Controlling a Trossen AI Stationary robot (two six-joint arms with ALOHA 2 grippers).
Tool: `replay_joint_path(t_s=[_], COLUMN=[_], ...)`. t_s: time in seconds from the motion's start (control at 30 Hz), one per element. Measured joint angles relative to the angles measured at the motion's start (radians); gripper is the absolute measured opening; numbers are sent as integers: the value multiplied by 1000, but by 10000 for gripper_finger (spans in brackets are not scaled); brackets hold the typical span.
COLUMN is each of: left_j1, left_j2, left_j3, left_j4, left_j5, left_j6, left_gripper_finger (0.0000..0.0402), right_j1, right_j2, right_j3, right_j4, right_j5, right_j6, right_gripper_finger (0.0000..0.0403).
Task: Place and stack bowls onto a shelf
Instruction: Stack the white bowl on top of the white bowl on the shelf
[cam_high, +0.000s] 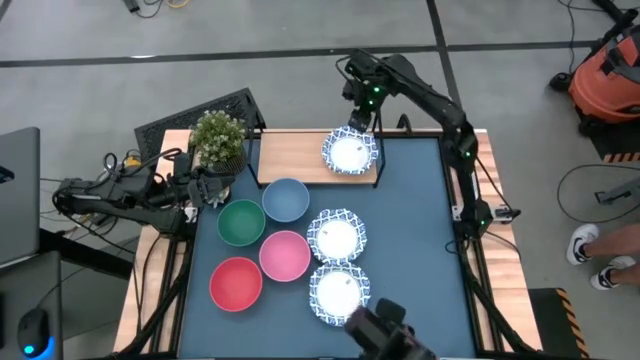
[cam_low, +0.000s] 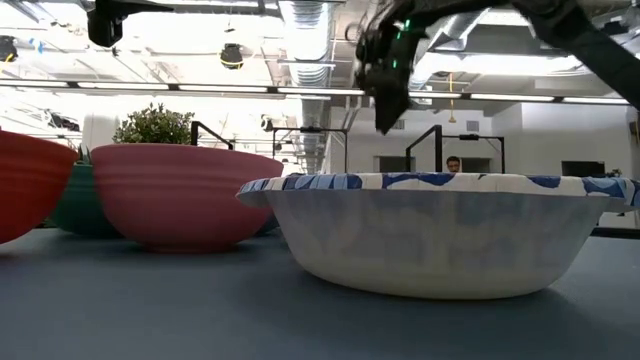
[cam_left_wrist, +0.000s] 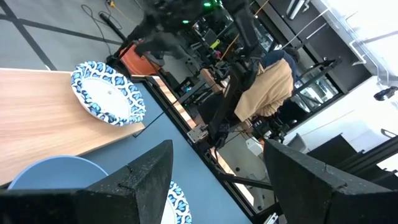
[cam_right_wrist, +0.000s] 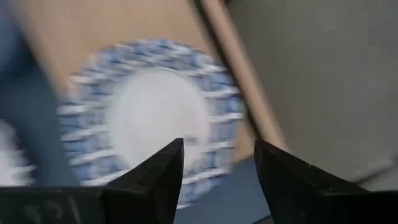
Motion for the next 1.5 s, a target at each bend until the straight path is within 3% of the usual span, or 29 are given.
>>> replay_joint_path(t_s=[0.27,0.43,0.67,0.9,1.2,1.5], left_j1=[0,0,0,0,0,0], left_j2=[0,0,0,0,0,0], left_j3=[0,0,0,0,0,0], left_j4=[0,0,0,-1,-27,-48], left_j5=[0,0,0,0,0,1], left_j6=[0,0,0,0,-21,-55], left_gripper_finger=[235,235,235,235,235,235], right_j1=[136,269,500,680,746,751], right_j2=[-168,-324,-540,-689,-676,-537], right_j3=[-17,-103,-443,-897,-1287,-1345], right_j4=[-121,-123,-110,165,748,859], right_j5=[2,34,268,291,124,39], right_j6=[369,469,826,1201,1397,1409], right_gripper_finger=[224,224,224,224,224,224])
